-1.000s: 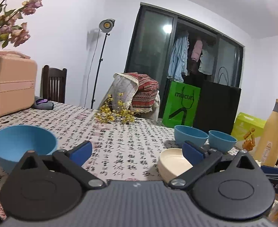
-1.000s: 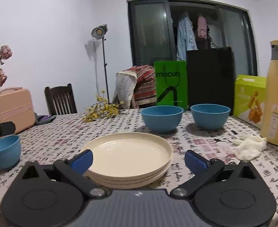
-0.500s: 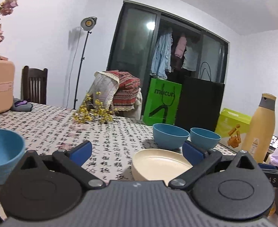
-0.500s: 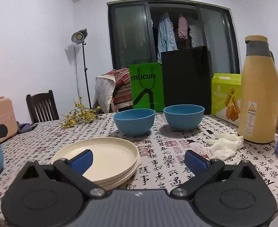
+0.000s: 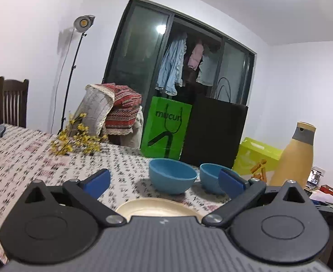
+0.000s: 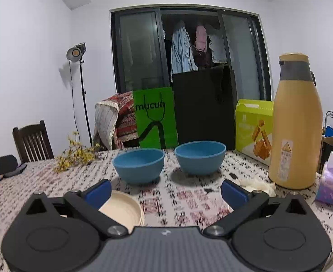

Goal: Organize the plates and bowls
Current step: 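Move both open tools toward the two remaining blue bowls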

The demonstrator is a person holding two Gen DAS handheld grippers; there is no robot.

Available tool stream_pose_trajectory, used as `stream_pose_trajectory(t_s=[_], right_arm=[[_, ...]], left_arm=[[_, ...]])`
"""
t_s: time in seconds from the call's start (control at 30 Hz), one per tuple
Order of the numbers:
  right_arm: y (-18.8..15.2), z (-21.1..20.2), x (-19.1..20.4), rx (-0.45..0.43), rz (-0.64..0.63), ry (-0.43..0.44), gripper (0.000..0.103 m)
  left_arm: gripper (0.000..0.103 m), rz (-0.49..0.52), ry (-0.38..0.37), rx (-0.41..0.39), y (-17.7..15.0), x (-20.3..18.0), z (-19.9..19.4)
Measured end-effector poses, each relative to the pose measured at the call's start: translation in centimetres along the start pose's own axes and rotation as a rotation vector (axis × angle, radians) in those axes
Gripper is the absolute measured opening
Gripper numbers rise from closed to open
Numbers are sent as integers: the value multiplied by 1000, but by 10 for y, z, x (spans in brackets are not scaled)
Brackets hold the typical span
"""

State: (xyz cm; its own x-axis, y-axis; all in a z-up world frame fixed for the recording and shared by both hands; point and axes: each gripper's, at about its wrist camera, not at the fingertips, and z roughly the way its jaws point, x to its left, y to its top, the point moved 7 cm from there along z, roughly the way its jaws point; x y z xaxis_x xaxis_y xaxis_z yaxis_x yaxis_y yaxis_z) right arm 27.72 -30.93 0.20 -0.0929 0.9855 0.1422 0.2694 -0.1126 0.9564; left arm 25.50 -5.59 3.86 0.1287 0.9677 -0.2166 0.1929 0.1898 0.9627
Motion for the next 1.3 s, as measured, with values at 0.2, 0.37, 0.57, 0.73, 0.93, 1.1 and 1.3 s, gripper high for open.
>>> stream_pose_trajectory(t_s=[0.2, 0.37, 0.57, 0.73, 0.93, 1.1, 1.3], right_arm=[[25, 13, -3, -34, 26, -3, 103], [43, 30, -4, -24, 42, -25, 103], [61, 53, -1, -15, 54, -18, 103], [73, 73, 0, -10, 55, -20, 103], [82, 93, 5, 16, 59, -15, 103], [84, 116, 9, 49, 67, -36, 103], [87, 150, 15, 102, 117, -24, 103]], left_arm=[[103, 12, -33, 10, 20, -17, 21], [103, -25, -28, 34, 34, -20, 42], [103, -113, -17, 128, 46, -15, 78], [103, -175, 12, 195, 50, -5, 106], [103, -214, 40, 229, 57, 6, 126], [103, -189, 56, 267, 65, 12, 144], [103, -211, 64, 282, 76, 22, 169]])
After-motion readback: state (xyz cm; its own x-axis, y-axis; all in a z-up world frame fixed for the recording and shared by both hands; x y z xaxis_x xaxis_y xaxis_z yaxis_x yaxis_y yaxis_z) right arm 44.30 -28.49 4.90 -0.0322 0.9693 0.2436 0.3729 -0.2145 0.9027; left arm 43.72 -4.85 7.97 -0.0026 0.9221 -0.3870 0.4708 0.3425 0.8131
